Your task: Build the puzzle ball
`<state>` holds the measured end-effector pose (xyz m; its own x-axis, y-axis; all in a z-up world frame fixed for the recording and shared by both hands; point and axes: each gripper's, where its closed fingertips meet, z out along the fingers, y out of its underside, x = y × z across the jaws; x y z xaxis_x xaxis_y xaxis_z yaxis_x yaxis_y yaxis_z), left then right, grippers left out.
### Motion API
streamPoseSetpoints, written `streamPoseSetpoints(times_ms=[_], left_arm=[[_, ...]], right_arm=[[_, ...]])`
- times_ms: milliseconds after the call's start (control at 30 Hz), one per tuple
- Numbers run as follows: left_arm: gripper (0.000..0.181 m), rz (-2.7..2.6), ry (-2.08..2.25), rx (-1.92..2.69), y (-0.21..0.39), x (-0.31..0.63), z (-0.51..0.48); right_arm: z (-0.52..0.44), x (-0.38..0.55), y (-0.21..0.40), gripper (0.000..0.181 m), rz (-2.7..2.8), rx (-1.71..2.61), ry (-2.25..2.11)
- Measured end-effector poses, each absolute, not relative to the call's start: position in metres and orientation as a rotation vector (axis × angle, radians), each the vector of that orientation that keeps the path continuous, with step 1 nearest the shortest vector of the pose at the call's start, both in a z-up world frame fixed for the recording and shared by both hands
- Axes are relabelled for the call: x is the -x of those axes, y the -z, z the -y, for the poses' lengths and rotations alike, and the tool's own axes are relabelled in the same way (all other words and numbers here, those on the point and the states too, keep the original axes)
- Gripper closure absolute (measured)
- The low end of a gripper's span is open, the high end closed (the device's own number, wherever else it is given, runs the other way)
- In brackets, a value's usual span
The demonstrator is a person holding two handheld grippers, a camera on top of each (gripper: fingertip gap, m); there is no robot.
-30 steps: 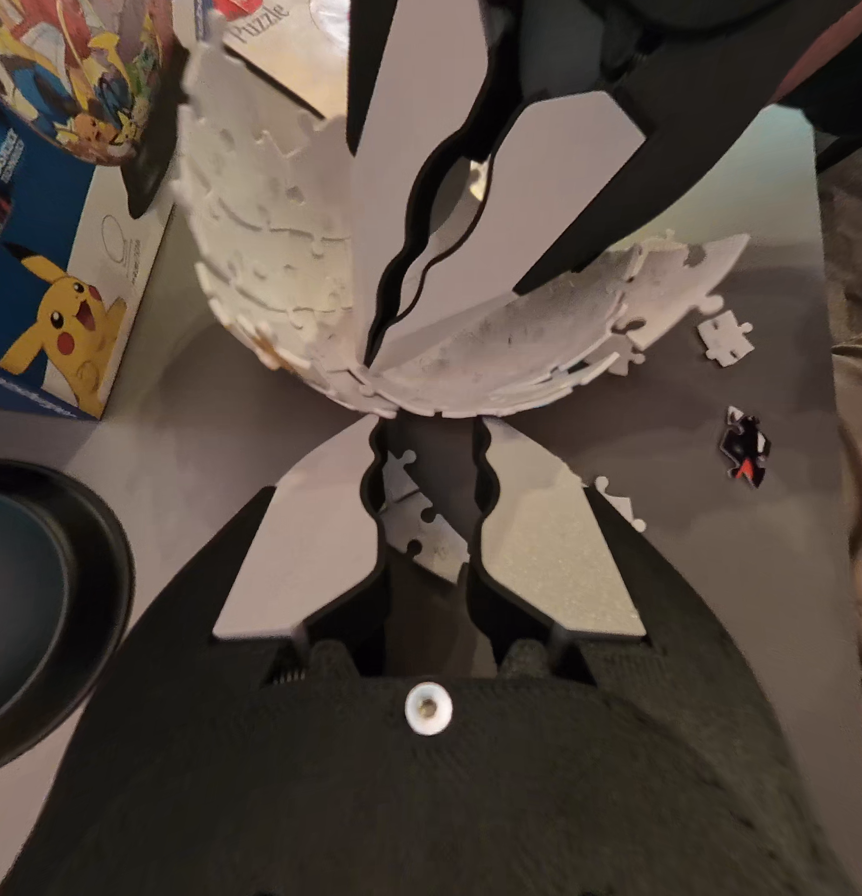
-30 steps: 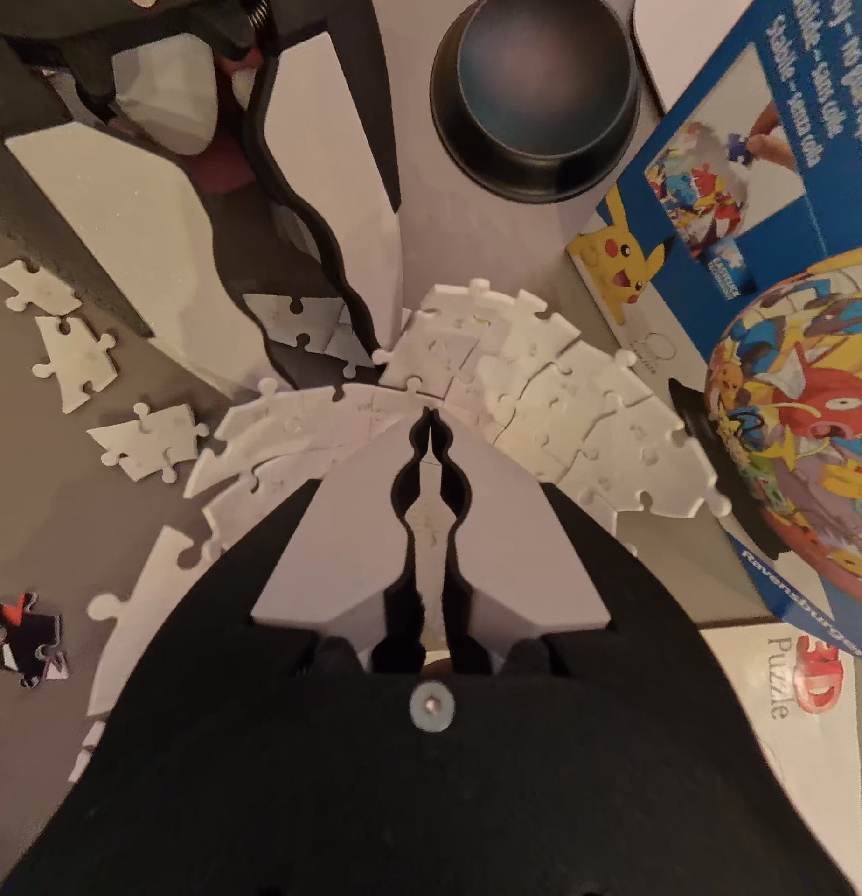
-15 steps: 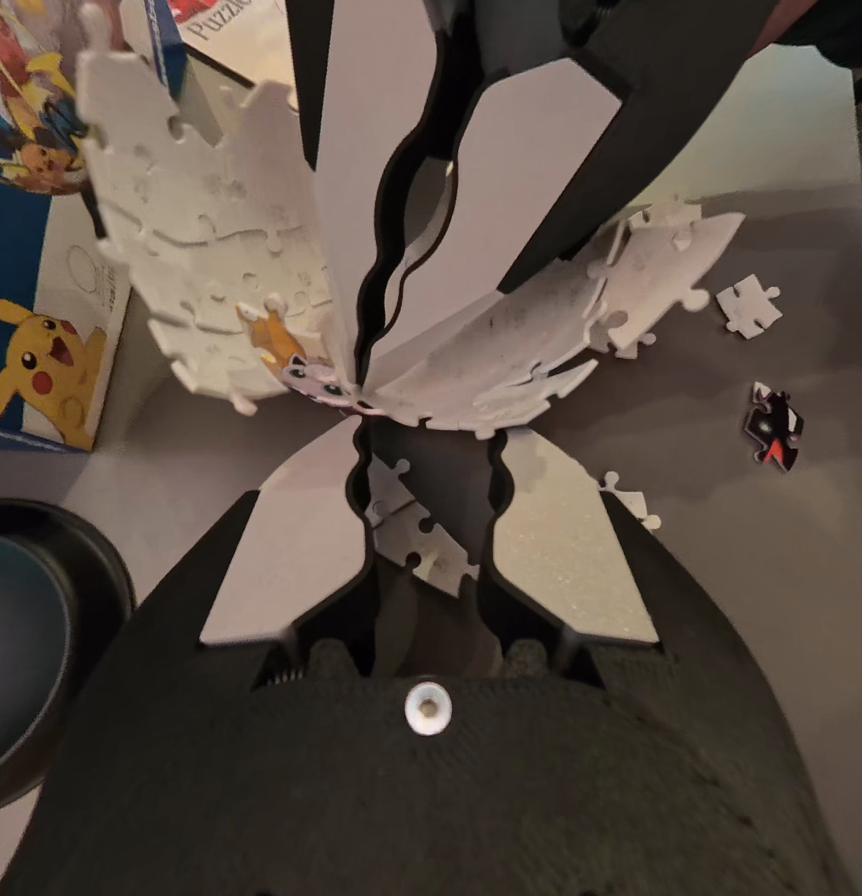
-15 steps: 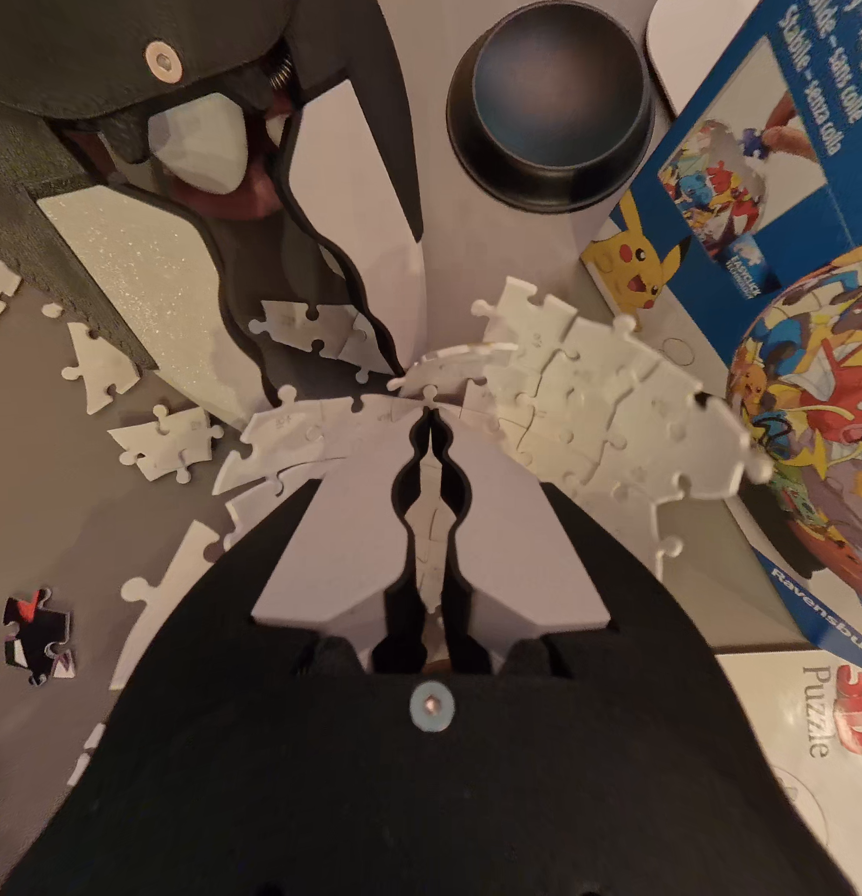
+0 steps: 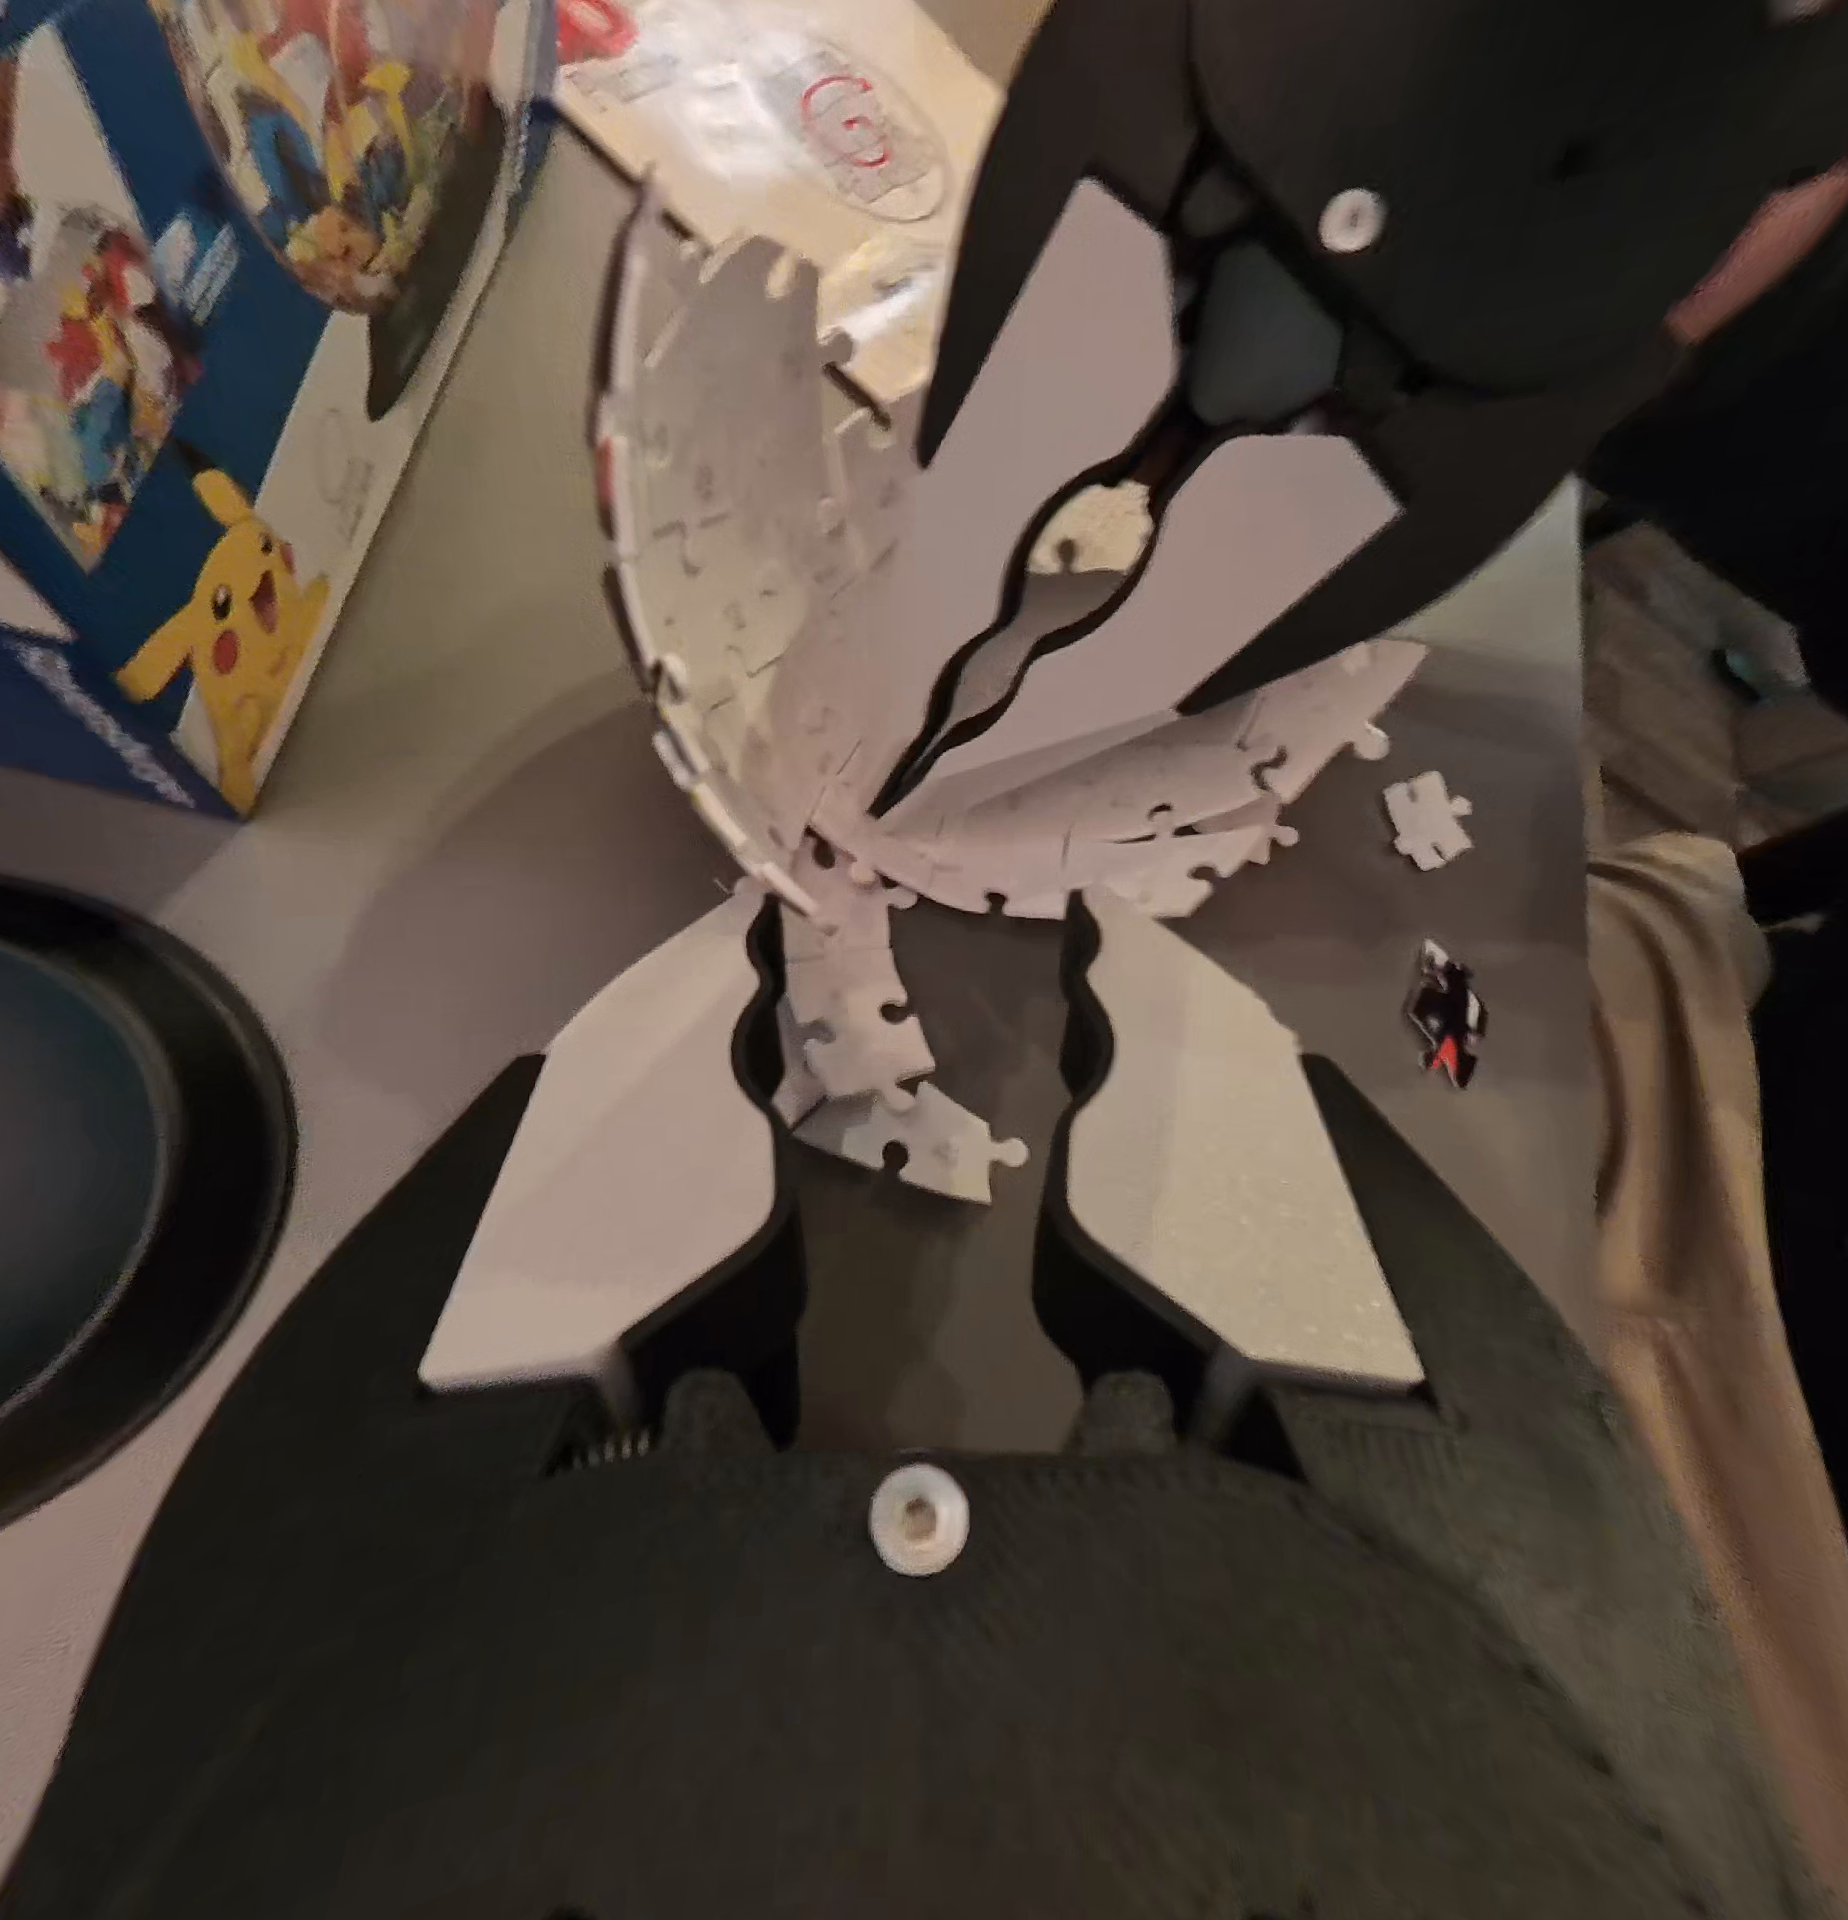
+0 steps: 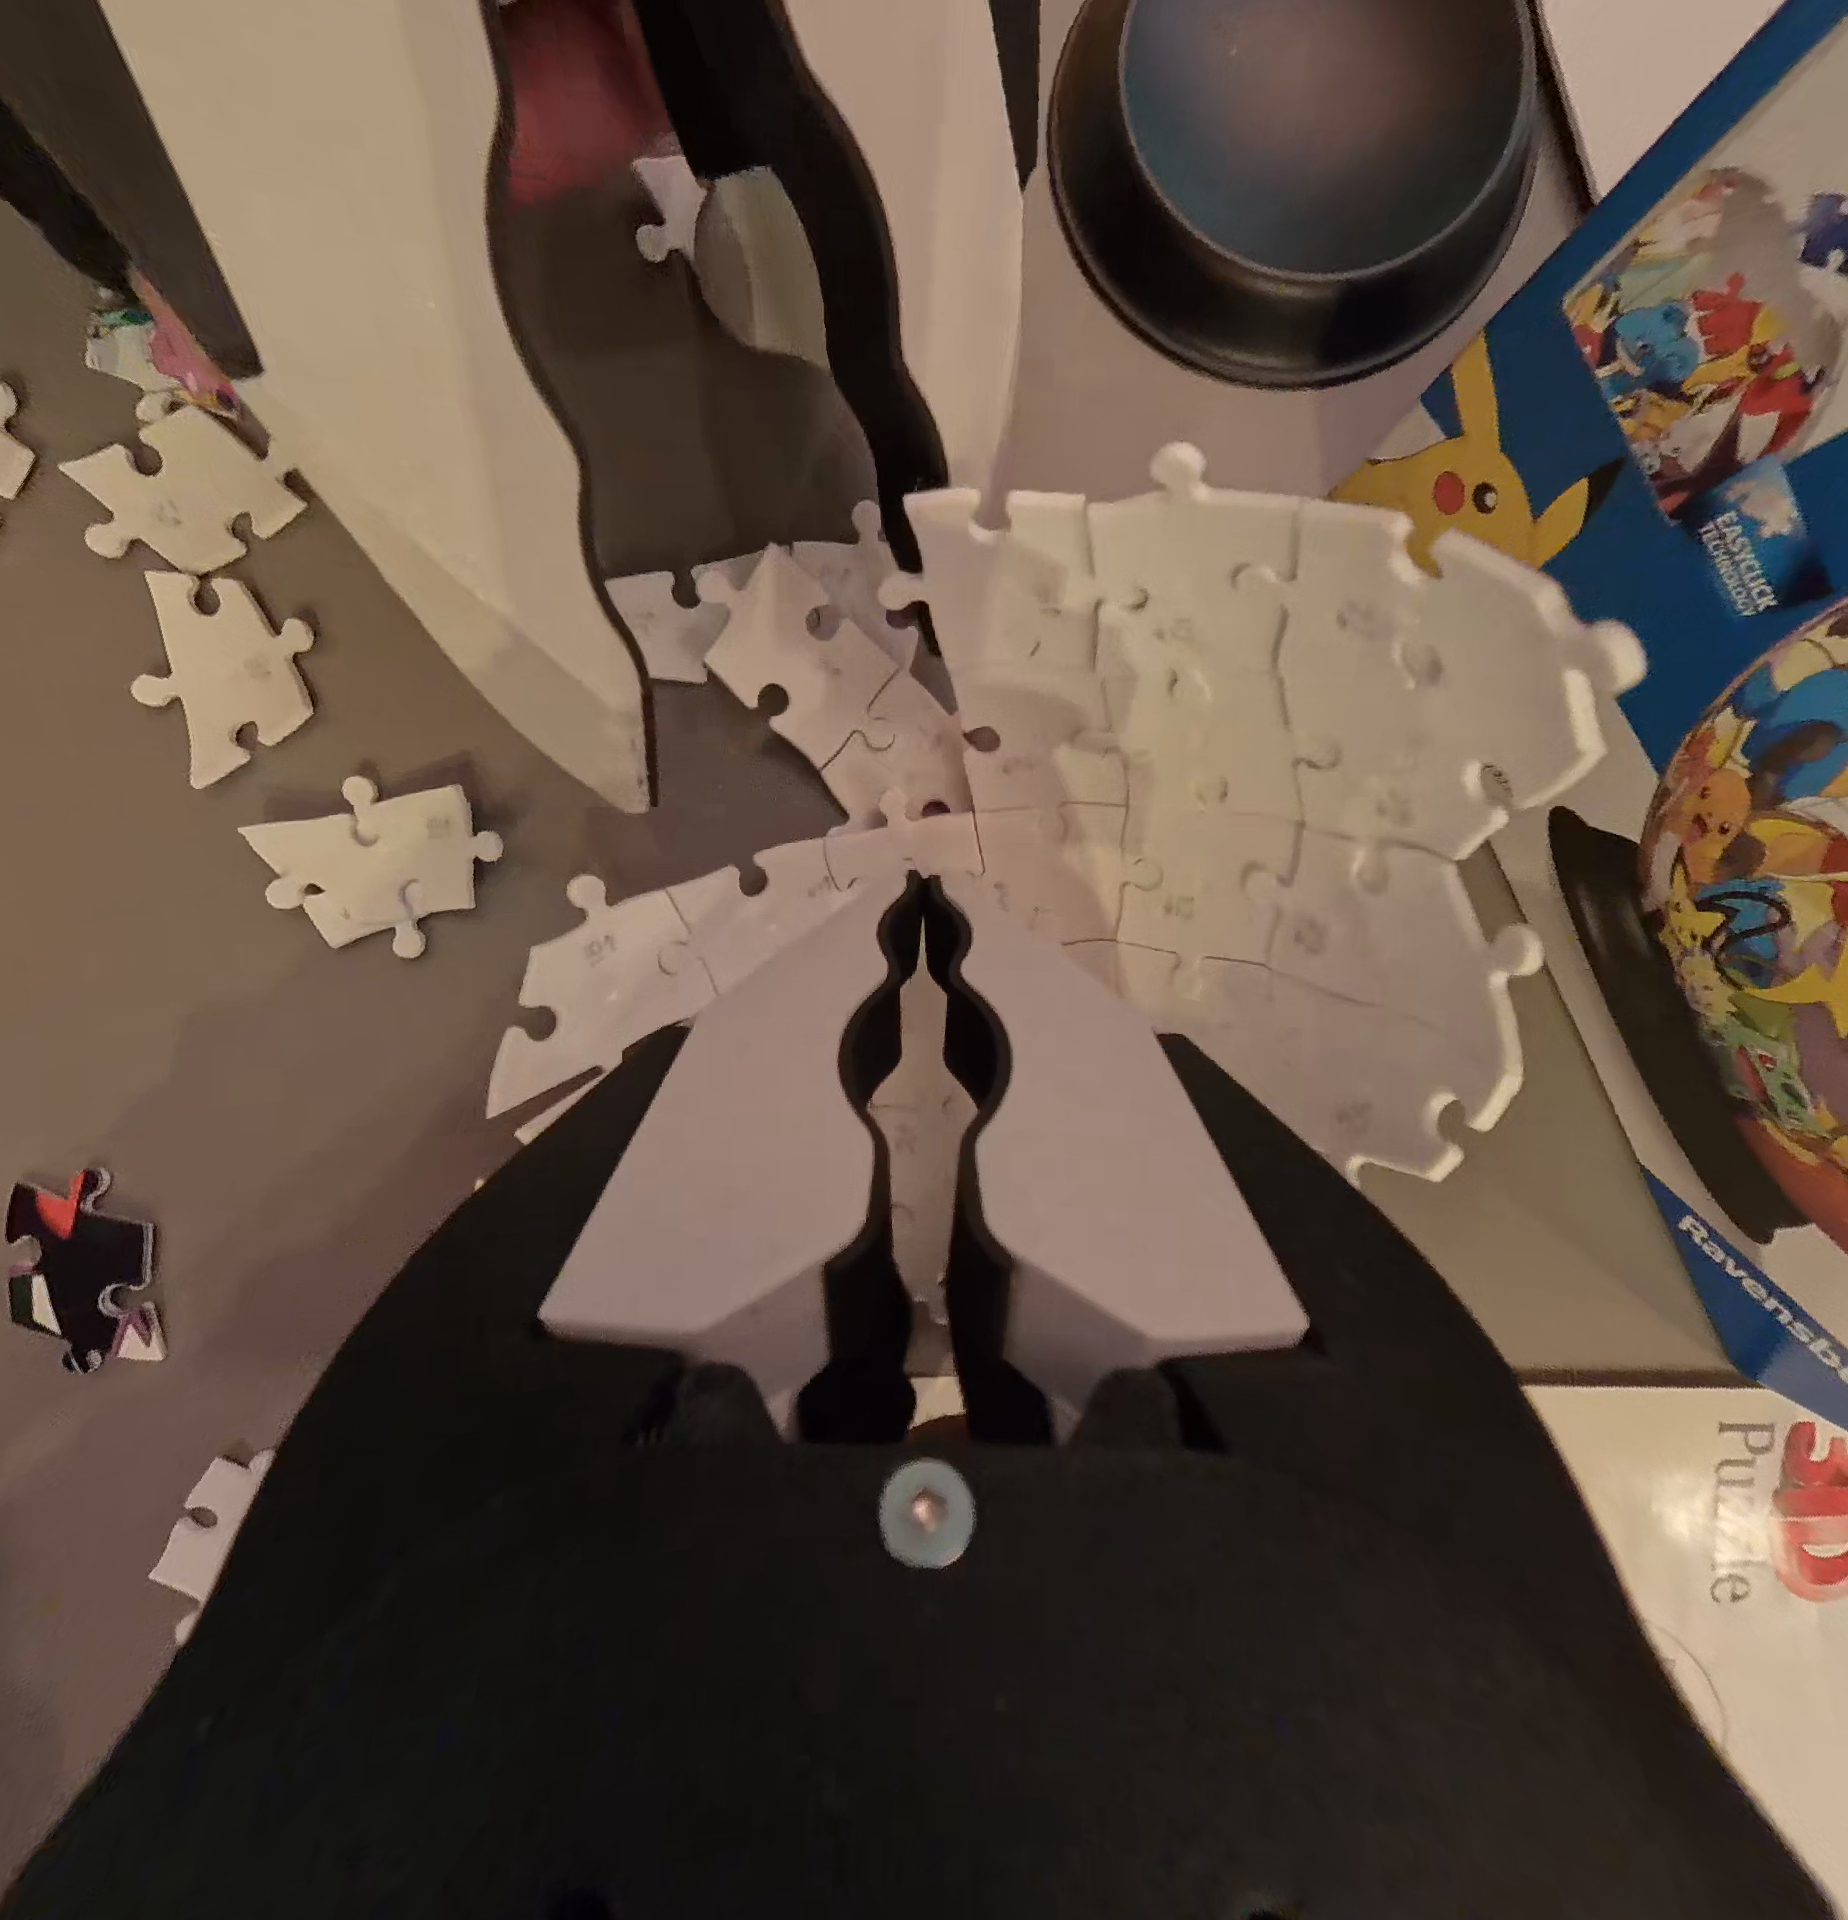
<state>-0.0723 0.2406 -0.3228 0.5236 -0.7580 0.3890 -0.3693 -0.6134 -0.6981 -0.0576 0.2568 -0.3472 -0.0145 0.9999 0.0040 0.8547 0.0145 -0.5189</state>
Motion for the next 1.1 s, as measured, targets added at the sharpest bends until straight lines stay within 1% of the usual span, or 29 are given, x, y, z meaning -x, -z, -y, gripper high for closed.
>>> streamPoseSetpoints(times_ms=[33,167,267,333,367,400,433,467,533,700,733,800,933,1000,1100], left_arm=[[0.138,-0.886,0.911,2.270,0.330,0.074,-0.243],[0.143,-0.839,0.821,2.301,0.336,0.081,-0.250],[0.144,-0.960,0.827,2.280,0.333,0.073,-0.238],[0.153,-1.035,0.960,2.241,0.327,0.053,-0.220],[0.154,-1.100,0.936,2.255,0.331,0.049,-0.213],[0.150,-1.157,0.849,2.302,0.338,0.052,-0.210],[0.143,-1.201,0.825,2.334,0.342,0.055,-0.206],[0.140,-1.204,0.859,2.334,0.338,0.055,-0.203],[0.139,-1.154,0.892,2.281,0.319,0.063,-0.209],[0.127,-0.871,0.857,2.142,0.269,0.089,-0.250],[0.125,-0.854,0.804,2.126,0.265,0.091,-0.258],[0.127,-0.857,0.676,2.146,0.267,0.093,-0.271],[0.129,-0.905,0.553,2.181,0.284,0.079,-0.296],[0.130,-0.945,0.600,2.242,0.301,0.067,-0.298],[0.140,-0.955,0.652,2.302,0.312,0.056,-0.289]], right_arm=[[-0.257,0.057,0.347,0.181,1.929,1.901,-0.534],[-0.258,0.053,0.347,0.181,1.938,1.903,-0.522],[-0.266,0.046,0.347,0.181,1.938,1.900,-0.464],[-0.273,0.041,0.346,0.181,1.924,1.906,-0.422],[-0.274,0.039,0.345,0.181,1.923,1.908,-0.422],[-0.275,0.038,0.342,0.181,1.924,1.901,-0.427],[-0.276,0.036,0.338,0.181,1.918,1.892,-0.427],[-0.277,0.033,0.334,0.181,1.907,1.894,-0.426],[-0.281,0.026,0.323,0.181,1.887,1.902,-0.433],[-0.298,0.001,0.287,0.181,1.704,1.995,-0.539],[-0.301,-0.008,0.285,0.178,1.683,2.036,-0.536],[-0.303,-0.029,0.289,0.165,1.674,2.138,-0.499],[-0.293,-0.050,0.309,0.155,1.698,2.298,-0.531],[-0.286,-0.045,0.317,0.152,1.700,2.321,-0.608],[-0.279,-0.033,0.325,0.153,1.678,2.333,-0.729]])
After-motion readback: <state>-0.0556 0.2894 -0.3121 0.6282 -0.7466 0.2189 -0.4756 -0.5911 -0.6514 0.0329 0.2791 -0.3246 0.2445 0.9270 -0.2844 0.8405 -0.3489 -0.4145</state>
